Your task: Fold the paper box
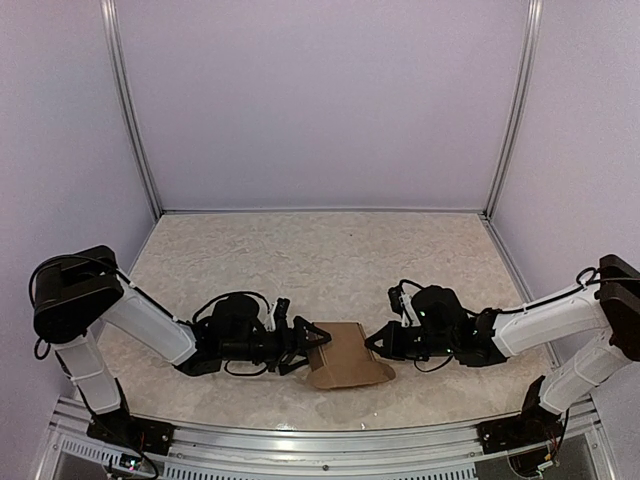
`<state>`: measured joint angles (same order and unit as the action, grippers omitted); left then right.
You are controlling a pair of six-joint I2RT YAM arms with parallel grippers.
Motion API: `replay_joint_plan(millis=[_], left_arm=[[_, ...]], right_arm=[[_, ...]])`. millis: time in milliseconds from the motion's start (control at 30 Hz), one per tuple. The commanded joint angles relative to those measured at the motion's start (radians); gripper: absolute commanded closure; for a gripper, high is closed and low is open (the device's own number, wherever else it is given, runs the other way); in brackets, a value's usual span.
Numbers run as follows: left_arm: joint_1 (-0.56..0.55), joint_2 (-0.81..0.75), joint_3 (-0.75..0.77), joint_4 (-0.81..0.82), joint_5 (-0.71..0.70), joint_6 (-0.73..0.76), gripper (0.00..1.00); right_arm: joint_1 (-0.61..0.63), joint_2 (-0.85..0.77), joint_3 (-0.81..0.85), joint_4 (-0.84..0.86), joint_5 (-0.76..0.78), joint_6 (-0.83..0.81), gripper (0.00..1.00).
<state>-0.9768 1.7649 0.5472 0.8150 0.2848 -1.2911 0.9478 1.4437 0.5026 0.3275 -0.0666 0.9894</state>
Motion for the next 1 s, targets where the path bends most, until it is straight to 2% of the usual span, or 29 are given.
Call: replay_joint_plan(millis=[0, 300, 467, 700, 867, 967], left_arm=[[-0.007, 0.004, 0.007, 0.018, 0.009, -0.023, 0.17], [-0.015, -0.007, 0.028, -0.030, 0.009, -0.004, 0.23], [-0.014, -0.008, 0.033, -0.040, 0.013, 0.001, 0.37], [-0.009, -0.027, 0.032, -0.075, 0.013, 0.019, 0.50], [0.008, -0.069, 0.009, -0.080, 0.020, 0.041, 0.52], [0.025, -0.105, -0.003, -0.089, 0.041, 0.068, 0.55]], right_arm=[[-0.006, -0.007, -0.017, -0.013, 0.026, 0.002, 1.00], [-0.006, -0.020, -0.005, -0.038, 0.038, -0.006, 1.00], [-0.005, -0.034, 0.003, -0.053, 0.039, -0.018, 1.00], [-0.006, -0.075, 0.013, -0.082, 0.040, -0.035, 1.00], [-0.005, -0.143, 0.005, -0.098, 0.026, -0.080, 0.79], [-0.006, -0.190, 0.005, -0.123, 0.003, -0.117, 0.58]])
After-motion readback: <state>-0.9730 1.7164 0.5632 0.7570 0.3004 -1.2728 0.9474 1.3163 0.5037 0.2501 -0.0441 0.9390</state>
